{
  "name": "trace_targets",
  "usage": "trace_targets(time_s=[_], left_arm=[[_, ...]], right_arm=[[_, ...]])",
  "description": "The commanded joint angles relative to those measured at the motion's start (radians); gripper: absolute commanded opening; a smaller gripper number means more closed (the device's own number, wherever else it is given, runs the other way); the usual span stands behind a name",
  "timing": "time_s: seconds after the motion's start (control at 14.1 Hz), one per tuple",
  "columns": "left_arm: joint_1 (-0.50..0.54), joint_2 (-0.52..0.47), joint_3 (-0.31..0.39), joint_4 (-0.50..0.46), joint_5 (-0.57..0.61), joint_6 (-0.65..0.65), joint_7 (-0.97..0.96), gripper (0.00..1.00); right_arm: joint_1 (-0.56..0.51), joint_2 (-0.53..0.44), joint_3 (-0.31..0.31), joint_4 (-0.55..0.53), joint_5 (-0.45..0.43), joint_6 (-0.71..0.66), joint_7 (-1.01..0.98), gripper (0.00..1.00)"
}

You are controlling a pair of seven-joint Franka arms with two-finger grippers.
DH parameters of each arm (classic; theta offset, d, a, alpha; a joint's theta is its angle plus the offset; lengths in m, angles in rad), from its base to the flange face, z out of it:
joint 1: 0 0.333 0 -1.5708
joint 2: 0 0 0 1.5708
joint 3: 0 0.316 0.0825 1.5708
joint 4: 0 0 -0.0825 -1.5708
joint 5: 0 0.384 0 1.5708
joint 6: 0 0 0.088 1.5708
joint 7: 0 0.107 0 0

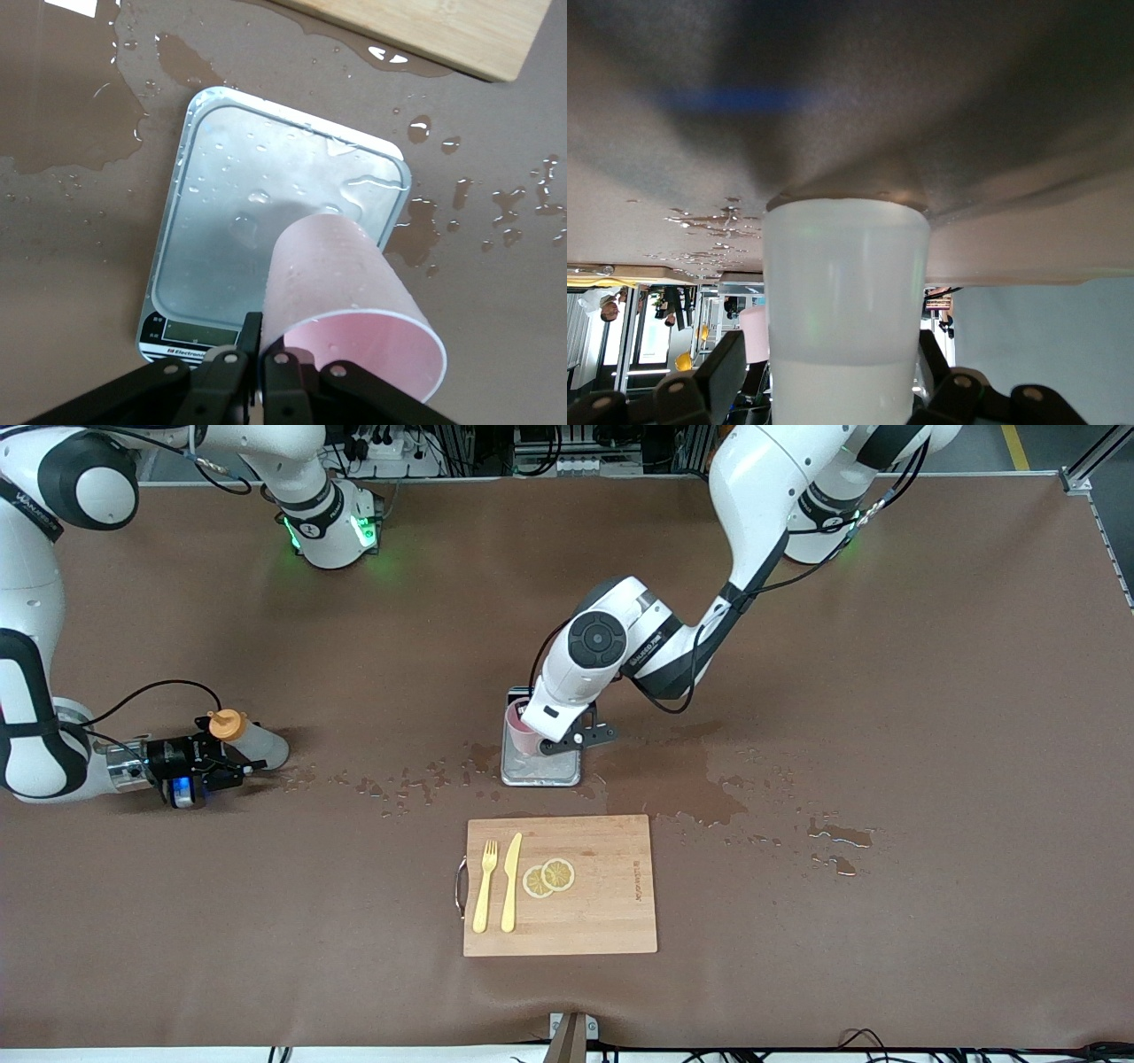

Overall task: Add sauce to pink cup with both arms
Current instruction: 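Lower the pink cup onto the scale and open the left gripper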

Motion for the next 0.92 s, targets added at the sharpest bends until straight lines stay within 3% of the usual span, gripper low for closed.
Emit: trace_targets(time_s=[0.0, 0.21, 0.28, 0.35, 0.43, 0.85], left_arm=[[-0.012, 0.024, 0.009, 0.025, -0.016, 0.006, -0.001, 0.0], [-0.012, 0.024, 0.009, 0.025, -0.016, 0.006, -0.004, 0.0], [-0.008, 0.023, 0.009, 0.025, -0.019, 0.006, -0.014, 0.31], [-0.006, 0.021, 0.009, 0.025, -0.019, 0.006, -0.014, 0.91], [-0.008, 0.02, 0.011, 0.025, -0.014, 0.006, -0.009, 1.0], [0.005, -0.045, 0.015, 0.025, -0.005, 0.004, -0.012, 1.0]], right_arm=[[-0.001, -0.006, -0.002, 0.008, 0.016, -0.019, -0.002, 0.53], [0.003, -0.008, -0.002, 0.023, 0.016, -0.022, 0.01, 0.47], [0.01, -0.009, 0.0, 0.029, 0.016, -0.028, 0.01, 0.44], [0.013, -0.01, -0.002, 0.034, 0.016, -0.034, 0.012, 0.44], [0.013, -0.01, -0.002, 0.035, 0.016, -0.042, 0.015, 0.44], [0.045, -0.029, -0.003, 0.089, 0.01, -0.076, 0.128, 0.46]])
